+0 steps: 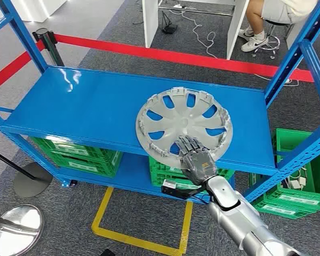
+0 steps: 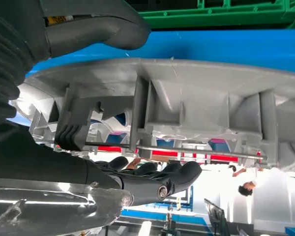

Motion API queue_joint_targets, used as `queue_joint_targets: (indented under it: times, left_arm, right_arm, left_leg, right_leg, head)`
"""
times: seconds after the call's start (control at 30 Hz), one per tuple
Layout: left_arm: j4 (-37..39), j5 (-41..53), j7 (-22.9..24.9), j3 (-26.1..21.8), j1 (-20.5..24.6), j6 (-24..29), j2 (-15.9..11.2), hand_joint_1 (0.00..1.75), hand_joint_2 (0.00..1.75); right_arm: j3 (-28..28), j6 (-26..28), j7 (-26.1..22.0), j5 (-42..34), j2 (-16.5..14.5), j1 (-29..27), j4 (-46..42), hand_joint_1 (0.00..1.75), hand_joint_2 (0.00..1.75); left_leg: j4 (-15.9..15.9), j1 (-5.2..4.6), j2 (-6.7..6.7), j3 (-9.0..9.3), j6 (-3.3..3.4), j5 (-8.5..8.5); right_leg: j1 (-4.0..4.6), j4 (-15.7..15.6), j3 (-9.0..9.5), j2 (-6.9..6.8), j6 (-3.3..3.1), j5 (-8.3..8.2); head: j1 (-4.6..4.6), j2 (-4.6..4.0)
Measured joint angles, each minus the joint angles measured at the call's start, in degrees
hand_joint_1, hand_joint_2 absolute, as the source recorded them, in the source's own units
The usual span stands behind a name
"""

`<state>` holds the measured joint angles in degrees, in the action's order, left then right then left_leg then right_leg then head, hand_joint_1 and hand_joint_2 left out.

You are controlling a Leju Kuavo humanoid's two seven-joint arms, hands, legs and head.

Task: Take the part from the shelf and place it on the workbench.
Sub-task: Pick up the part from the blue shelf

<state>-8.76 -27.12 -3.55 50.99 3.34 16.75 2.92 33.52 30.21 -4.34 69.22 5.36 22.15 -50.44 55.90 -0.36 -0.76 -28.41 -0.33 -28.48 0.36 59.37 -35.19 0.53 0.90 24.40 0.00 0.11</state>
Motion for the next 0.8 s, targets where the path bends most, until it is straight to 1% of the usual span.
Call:
queue_joint_targets:
  times: [0.23,0.53,0.8]
  left_arm:
    - [0.0,-0.6,-0.28,0.0,-0.03,0.3,-0.12,0.0,0.0]
    - [0.0,-0.49,-1.11,0.2,-0.11,1.44,-0.26,0.0,0.0]
    - [0.0,0.41,-1.58,1.35,-0.1,3.96,-0.27,0.0,0.0]
  right_arm:
    - [-0.22,-0.11,-0.93,-0.82,0.8,-1.81,-3.07,1.75,1.75]
    - [-0.32,-1.27,-1.39,-1.03,3.39,-5.56,-11.72,1.75,1.75]
    - [-0.36,-0.15,-1.43,0.57,5.13,-8.25,-19.52,1.75,1.75]
  left_leg:
    - [0.0,0.0,0.0,0.0,0.0,0.0]
    - [0.0,0.0,0.0,-0.03,0.0,-0.01]
    - [0.0,0.0,0.0,-0.03,0.0,-0.01]
  right_leg:
    - [0.0,0.0,-0.01,0.0,0.0,0.0]
    - [0.0,0.0,-0.02,0.0,0.0,0.0]
    - [0.0,-0.01,-0.04,0.01,0.0,0.0]
  head:
    - [0.0,0.0]
    - [0.01,0.0]
    - [-0.01,0.0]
